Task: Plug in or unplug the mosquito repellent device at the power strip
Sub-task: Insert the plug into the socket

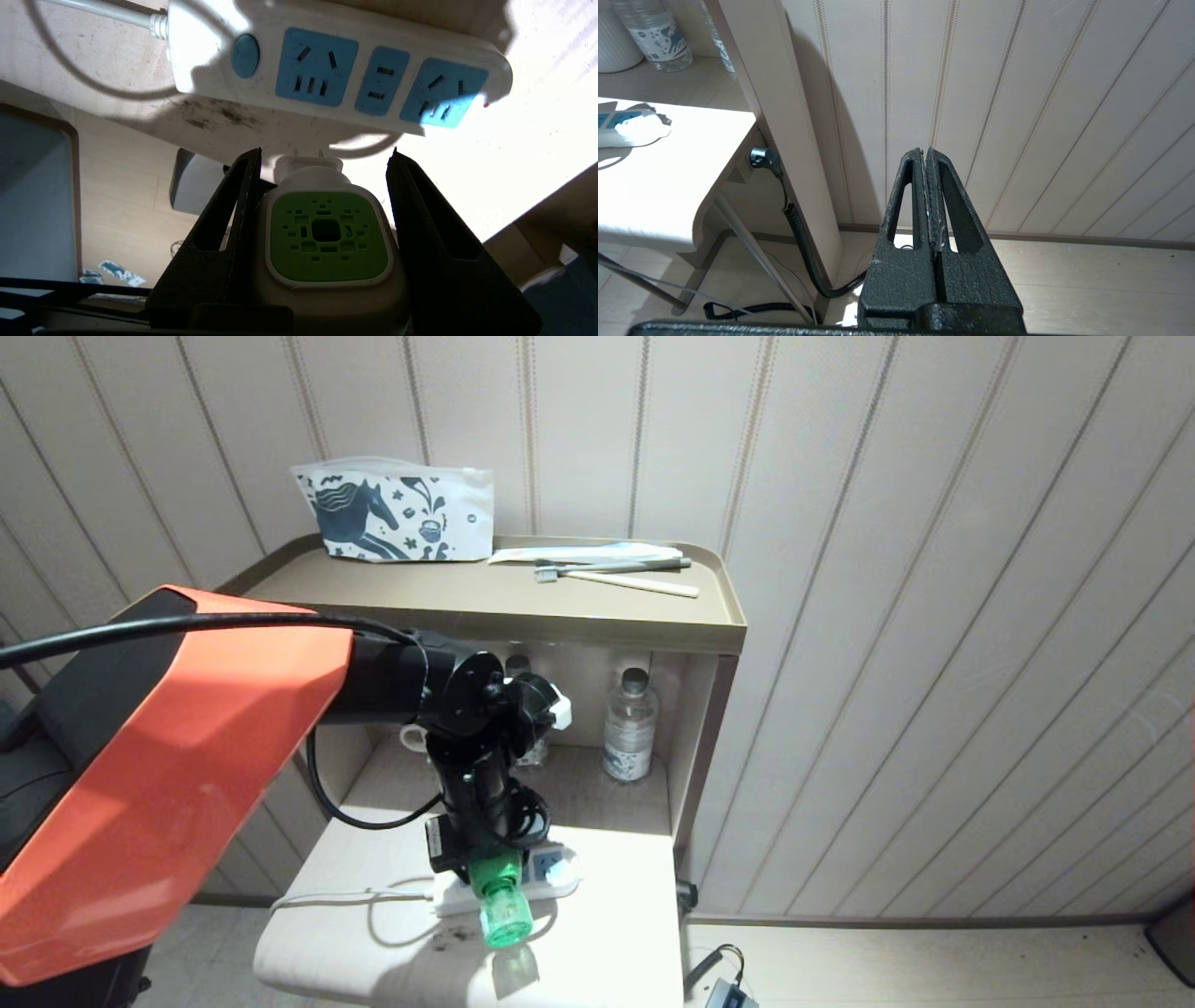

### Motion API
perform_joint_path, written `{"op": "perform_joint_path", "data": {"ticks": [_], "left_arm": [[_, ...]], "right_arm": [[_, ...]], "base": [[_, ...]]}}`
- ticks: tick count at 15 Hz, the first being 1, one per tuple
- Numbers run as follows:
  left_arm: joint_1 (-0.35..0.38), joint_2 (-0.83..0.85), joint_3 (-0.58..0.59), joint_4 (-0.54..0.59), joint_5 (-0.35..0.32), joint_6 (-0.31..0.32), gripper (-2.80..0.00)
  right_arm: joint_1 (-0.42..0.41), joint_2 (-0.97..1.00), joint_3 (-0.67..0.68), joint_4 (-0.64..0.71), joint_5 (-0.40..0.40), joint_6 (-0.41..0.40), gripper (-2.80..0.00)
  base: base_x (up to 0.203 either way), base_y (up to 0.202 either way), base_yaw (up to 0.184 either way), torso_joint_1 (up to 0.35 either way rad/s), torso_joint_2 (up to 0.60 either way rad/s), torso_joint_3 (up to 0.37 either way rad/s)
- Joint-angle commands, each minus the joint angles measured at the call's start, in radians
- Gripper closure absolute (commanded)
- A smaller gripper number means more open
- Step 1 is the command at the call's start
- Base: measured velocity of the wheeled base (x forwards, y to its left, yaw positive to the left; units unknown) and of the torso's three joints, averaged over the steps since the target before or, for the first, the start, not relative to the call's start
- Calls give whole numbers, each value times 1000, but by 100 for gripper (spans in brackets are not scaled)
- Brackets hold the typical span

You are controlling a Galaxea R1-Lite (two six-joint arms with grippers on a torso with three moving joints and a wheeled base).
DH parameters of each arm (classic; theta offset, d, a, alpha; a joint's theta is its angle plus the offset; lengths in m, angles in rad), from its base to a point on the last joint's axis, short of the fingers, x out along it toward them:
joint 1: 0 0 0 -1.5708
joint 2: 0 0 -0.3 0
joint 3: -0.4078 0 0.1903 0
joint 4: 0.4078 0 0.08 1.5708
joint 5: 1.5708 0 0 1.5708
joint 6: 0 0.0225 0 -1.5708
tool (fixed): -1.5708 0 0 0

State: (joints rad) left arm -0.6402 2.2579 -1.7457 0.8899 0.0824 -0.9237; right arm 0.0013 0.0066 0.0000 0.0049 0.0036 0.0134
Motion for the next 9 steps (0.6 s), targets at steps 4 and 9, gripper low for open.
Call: {"op": "perform_joint_path", "data": {"ticks": [4,9], "left_arm": [[20,12,0,-2,51,-10,0],[28,22,-5,-9,42,-6,0]], "right_arm": [[0,0,0,0,0,0,0],[0,0,0,0,-1,0,0]], "base": [[0,0,0,0,0,0],[0,0,0,0,0,0]]}}
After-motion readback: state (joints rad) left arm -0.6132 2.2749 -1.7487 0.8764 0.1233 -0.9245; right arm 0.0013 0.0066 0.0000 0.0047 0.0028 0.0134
